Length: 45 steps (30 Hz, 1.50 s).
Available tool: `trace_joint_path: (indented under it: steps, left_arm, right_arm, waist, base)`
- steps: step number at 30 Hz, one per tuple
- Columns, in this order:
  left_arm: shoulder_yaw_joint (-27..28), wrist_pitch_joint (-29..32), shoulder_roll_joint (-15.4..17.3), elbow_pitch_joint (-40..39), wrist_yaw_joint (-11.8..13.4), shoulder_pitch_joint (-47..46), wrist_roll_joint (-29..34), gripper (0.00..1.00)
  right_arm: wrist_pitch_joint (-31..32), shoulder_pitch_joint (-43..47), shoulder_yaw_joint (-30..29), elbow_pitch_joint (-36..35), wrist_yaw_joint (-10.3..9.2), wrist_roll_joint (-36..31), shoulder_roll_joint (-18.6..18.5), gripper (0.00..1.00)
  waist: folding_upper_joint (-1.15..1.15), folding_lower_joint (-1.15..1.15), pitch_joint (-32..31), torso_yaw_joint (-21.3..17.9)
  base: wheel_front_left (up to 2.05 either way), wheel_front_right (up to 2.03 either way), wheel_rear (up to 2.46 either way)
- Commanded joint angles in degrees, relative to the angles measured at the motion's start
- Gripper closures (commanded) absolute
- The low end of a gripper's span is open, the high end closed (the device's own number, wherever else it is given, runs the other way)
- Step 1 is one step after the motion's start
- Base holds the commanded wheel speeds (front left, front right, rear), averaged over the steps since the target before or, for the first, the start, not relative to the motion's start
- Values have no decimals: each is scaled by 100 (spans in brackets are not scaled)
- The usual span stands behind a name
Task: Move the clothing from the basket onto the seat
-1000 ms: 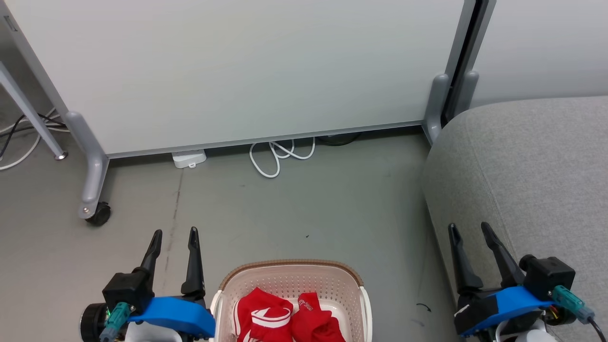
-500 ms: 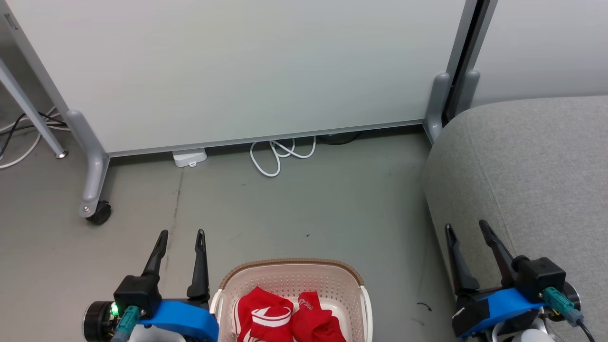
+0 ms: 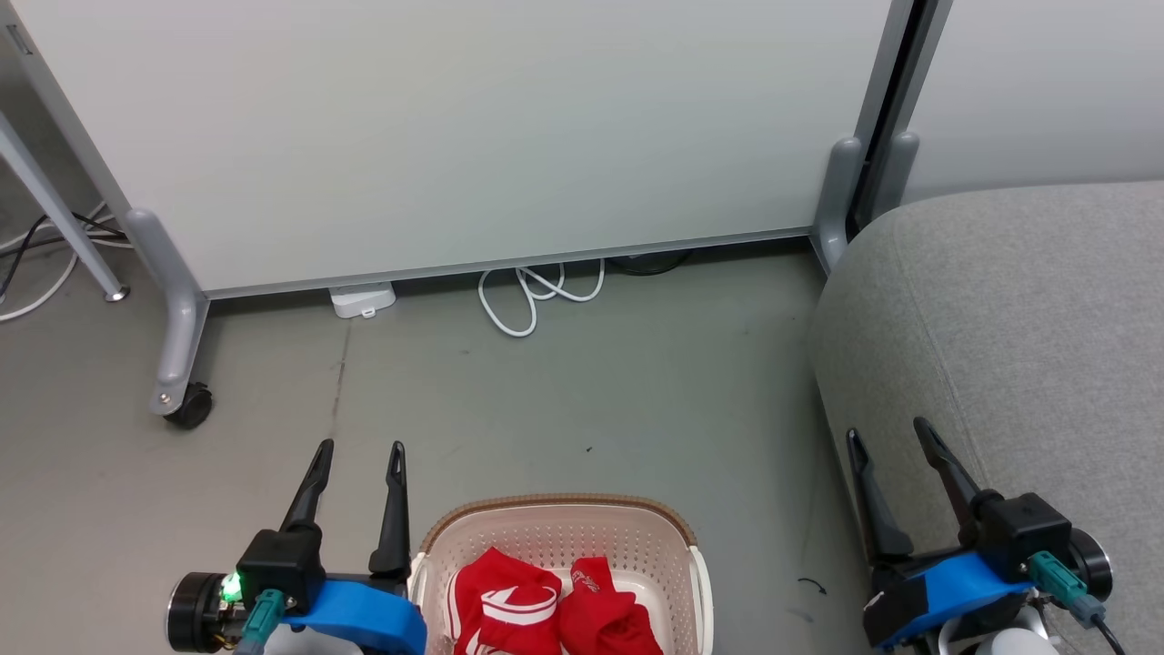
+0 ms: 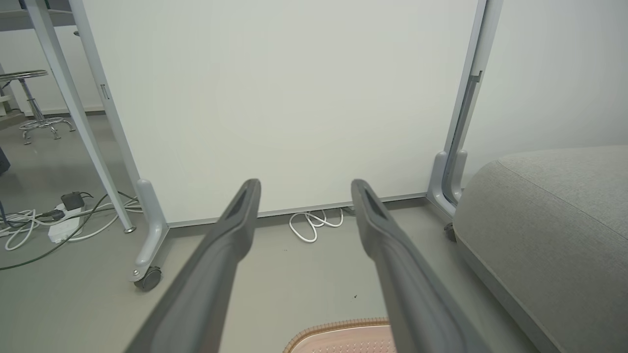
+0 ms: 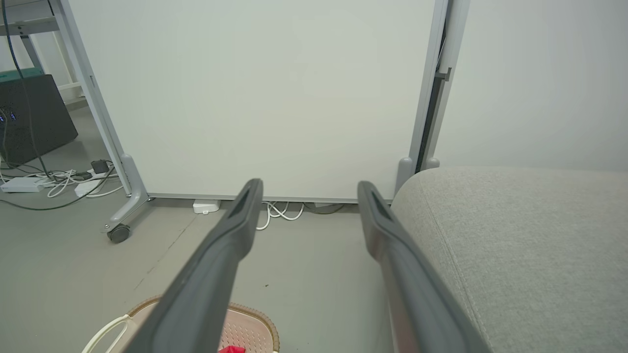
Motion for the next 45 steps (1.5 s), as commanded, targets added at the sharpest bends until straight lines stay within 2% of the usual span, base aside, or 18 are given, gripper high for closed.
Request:
trace_joint_path:
  steps: [1,10,18,26,33,45]
  left_arm:
    - [28,-30,-11,3,-15,-35,24,0]
    - [103,-30,-30,51,-55,-18,-8,0]
    - [180,-29,-19,425,-81,-154,-85,0]
    - [118,98,93,1560,-158,-720,-61,0]
    - [-4,377,199,2632,-252,-1488,-40,0]
    - [-194,838,415,3980,-87,-2710,133,0]
  right_arm:
    - [-19,-56,6,10,12,6,-34,0]
    - [-23,-104,73,-2,8,41,-34,0]
    - [-27,-313,284,-104,8,26,-33,0]
    - [-50,-658,483,-275,8,111,-31,0]
    - [-83,-983,537,-400,8,221,-27,0]
    - [-103,-1439,737,-686,8,473,-26,0]
  waist:
    - [0,0,0,1]
    - [0,0,71,-55]
    - [0,0,507,-446]
    - [0,0,1393,-1007]
    - [0,0,2248,-1327]
    - [0,0,3514,-1615]
  base:
    - [0,0,0]
    - [0,0,0]
    - [0,0,0]
    - [0,0,0]
    - [0,0,0]
    - [0,0,0]
